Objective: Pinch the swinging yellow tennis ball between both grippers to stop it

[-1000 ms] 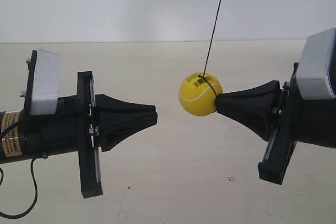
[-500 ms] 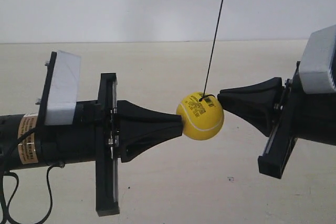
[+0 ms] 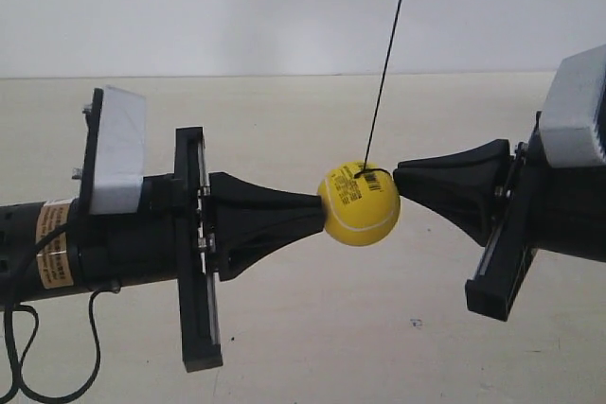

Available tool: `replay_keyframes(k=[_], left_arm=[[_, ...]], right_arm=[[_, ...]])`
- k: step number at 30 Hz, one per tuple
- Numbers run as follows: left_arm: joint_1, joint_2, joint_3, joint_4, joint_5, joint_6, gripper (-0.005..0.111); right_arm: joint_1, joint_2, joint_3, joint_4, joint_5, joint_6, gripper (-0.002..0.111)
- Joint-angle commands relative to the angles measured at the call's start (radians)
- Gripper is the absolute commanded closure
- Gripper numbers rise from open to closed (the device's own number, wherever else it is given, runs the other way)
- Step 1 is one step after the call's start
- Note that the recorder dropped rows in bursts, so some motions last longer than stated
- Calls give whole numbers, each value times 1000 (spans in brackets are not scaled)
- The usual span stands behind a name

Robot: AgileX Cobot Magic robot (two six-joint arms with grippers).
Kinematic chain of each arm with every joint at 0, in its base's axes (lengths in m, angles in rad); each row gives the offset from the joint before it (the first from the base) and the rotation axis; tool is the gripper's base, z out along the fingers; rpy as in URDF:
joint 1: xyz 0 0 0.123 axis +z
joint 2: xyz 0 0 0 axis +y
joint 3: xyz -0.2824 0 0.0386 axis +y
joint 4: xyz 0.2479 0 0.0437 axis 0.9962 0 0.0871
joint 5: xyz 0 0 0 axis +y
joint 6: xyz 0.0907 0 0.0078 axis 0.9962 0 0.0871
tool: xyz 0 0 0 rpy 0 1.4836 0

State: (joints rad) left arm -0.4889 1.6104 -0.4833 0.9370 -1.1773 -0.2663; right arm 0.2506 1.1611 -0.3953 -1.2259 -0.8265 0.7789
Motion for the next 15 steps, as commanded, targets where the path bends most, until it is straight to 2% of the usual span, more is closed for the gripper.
replay_keyframes(k=[1,15], left_arm=[[-11,4,-9,-61,11,29,102],[-11,4,-9,-64,11,35,102]], right_arm=[[3,3,0,-22,-51,4,108],[3,3,0,-29,-51,6,108]])
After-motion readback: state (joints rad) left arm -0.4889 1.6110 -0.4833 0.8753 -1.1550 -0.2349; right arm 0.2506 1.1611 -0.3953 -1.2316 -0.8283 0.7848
